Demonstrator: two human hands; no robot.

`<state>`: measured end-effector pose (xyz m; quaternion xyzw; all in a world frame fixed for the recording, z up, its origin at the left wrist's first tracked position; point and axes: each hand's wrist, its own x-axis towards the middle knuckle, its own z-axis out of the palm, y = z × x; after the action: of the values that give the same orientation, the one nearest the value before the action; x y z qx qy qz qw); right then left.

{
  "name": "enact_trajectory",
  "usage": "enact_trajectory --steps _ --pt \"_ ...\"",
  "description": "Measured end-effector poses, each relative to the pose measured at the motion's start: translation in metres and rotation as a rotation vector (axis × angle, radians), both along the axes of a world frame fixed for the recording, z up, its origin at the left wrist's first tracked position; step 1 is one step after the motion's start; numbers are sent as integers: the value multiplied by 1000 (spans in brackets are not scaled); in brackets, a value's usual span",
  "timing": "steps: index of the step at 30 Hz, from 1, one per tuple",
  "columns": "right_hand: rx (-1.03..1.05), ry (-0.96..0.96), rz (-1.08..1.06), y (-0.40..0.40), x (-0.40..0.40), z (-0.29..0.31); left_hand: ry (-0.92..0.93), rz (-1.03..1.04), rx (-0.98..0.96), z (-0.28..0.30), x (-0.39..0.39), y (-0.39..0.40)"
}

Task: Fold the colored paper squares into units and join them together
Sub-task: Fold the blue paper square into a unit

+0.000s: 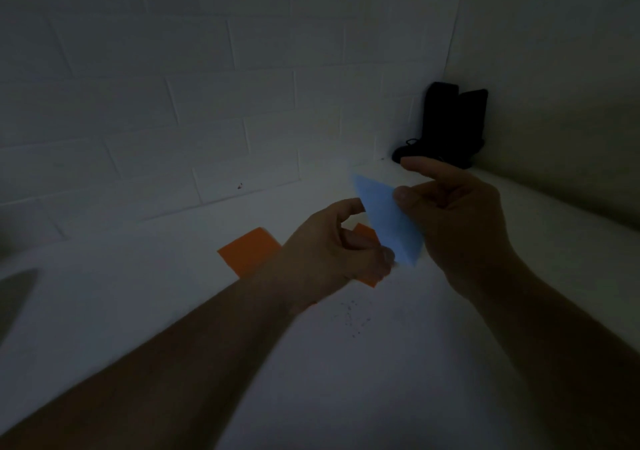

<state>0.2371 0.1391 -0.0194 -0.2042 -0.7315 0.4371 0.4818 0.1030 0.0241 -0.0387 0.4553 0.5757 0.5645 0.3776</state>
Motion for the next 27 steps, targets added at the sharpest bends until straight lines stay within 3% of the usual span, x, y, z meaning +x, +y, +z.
enact_trajectory --steps 9,13,17,21,27 --pt "-39 9 3 0 -1 -2 76 2 -30 8 -1 -5" --pt "-47 7 10 -1 -2 -1 -17 -43 -56 10 -3 -7" --pt "-41 15 -2 -2 -2 -2 21 -39 -57 10 -4 -7" --pt "-16 7 -2 -2 -1 -2 -124 -114 -94 11 -3 -8" --pt "32 -28 2 -2 -2 -3 -110 -71 -19 5 -7 -5"
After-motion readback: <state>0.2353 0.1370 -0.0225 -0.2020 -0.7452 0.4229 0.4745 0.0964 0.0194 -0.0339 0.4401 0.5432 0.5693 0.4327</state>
